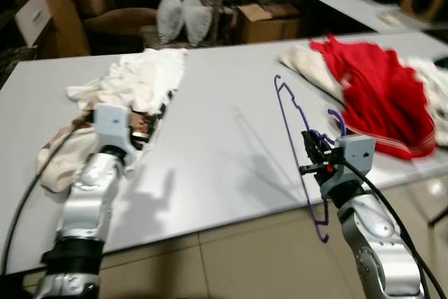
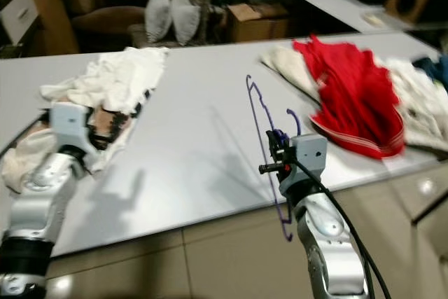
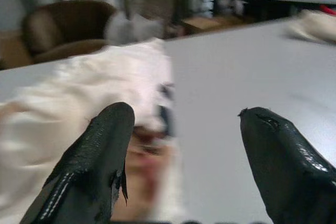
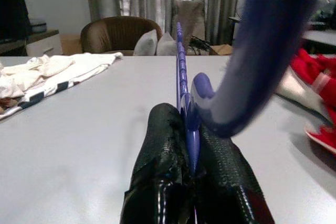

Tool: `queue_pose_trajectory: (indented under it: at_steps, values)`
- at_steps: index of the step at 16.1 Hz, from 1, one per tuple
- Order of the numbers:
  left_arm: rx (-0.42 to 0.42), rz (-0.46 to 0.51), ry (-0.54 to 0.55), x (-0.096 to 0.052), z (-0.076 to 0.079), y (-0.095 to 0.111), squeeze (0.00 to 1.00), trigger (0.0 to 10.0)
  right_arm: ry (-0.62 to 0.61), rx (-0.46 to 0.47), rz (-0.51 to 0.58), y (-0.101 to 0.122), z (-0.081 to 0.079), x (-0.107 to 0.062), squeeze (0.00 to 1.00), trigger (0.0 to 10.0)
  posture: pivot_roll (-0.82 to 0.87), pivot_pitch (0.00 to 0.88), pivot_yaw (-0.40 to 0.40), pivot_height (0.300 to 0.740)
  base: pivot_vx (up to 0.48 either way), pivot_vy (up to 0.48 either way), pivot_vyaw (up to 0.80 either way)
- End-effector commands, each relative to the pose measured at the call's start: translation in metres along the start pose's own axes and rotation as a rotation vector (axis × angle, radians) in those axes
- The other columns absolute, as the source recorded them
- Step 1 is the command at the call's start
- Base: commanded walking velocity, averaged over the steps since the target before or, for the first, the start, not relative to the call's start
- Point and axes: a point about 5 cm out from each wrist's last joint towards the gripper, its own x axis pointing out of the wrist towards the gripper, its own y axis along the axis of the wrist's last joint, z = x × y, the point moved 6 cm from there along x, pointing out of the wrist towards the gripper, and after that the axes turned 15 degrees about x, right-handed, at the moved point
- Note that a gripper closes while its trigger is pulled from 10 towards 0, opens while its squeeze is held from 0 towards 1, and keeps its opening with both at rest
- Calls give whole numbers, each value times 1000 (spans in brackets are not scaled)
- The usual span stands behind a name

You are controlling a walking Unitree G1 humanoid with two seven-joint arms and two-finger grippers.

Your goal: Hang hanger

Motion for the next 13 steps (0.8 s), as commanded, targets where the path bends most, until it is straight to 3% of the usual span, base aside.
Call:
queue_pose_trajectory:
  at_steps: [1,2,3,4,8,11,13]
  values:
    - [20,-8,-33,6,4,2,1000,10000,-1,-14,-2,3,2,3,0,10000,-175,0,17,740,0,0,0]
    - [27,-17,-33,9,4,0,71,10000,2,-15,-2,2,2,3,0,10000,-177,0,16,740,0,0,0]
    - [45,-36,-17,14,2,-3,0,10000,5,-17,-2,2,1,3,0,10000,-178,0,17,740,0,0,0]
    - [84,-64,45,18,-9,-6,0,10000,8,-21,-1,2,0,3,0,10000,-183,0,20,740,0,0,0]
    - [95,-106,241,23,-46,-11,0,10000,9,-26,0,2,1,0,0,10000,-196,0,23,740,0,0,0]
    - [47,-88,204,30,-41,-10,0,10000,11,-29,-4,2,1,2,0,10000,-199,0,12,740,0,0,0]
    - [68,-118,210,35,-42,-14,0,10000,17,-32,-8,2,1,4,0,10000,-203,0,8,740,0,0,0]
